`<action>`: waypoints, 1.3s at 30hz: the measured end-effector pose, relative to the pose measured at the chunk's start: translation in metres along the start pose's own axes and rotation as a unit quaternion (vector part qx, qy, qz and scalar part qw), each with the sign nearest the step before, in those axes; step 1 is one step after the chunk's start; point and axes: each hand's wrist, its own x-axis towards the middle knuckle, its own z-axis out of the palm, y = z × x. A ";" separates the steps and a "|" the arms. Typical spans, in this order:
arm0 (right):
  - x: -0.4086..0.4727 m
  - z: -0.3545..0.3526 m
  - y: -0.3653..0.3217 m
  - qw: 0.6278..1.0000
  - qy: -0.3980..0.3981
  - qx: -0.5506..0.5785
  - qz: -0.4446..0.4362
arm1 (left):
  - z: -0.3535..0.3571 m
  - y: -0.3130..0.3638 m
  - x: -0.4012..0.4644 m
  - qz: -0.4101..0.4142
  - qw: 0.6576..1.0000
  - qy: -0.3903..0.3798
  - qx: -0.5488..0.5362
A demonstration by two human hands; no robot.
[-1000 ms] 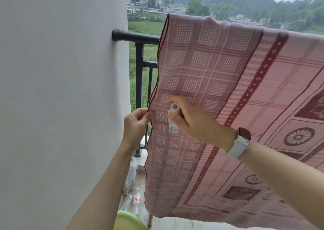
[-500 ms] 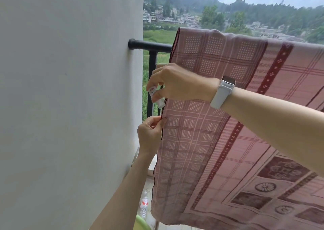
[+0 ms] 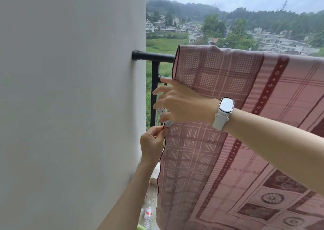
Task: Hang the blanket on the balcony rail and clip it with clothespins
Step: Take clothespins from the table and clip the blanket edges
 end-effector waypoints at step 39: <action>-0.991 0.025 -0.036 0.501 0.074 -0.041 0.861 | 0.719 0.095 -0.535 0.444 0.649 -0.567 0.244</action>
